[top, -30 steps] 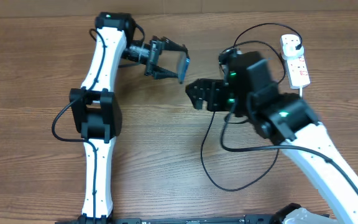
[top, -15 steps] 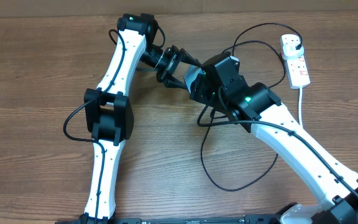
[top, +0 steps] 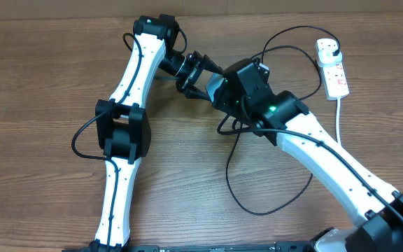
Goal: Plug charger to phone and switch on socket
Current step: 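Reach the right gripper to the phone held by the left gripper, then grasp the phone's edge with the right gripper, release the left gripper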
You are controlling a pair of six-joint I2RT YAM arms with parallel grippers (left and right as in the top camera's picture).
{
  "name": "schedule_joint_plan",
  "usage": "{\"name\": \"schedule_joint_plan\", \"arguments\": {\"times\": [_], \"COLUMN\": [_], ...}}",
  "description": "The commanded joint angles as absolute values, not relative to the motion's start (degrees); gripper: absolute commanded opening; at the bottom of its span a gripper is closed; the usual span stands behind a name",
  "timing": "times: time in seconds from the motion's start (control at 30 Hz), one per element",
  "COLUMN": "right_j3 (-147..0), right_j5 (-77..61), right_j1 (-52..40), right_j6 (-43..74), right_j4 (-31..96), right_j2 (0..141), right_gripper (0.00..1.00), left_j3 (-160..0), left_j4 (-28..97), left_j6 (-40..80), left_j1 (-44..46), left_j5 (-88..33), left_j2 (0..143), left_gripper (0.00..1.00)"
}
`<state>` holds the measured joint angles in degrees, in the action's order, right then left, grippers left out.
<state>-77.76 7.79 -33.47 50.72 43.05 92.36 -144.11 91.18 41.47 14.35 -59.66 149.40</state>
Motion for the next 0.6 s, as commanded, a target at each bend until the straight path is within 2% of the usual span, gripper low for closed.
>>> {"name": "schedule_joint_plan", "arguments": {"times": [0.0,0.57], "right_j3": [-79.1,-79.1], "right_j5": [10.3,13.5], "right_j1": [-33.7,-33.7], "right_j6": [51.0,51.0], "right_j4": [41.9,39.7], "right_j2": [94.0,95.3], "right_gripper": [0.57,0.46], "left_j3": [-146.0,-146.0], "left_j4": [91.2,90.5], "left_j6": [42.0,42.6], "left_j1": [15.4,16.2], "left_j5": [-61.1,-61.1], "left_j2": [149.8,149.8], "left_gripper": [0.66,0.66]}}
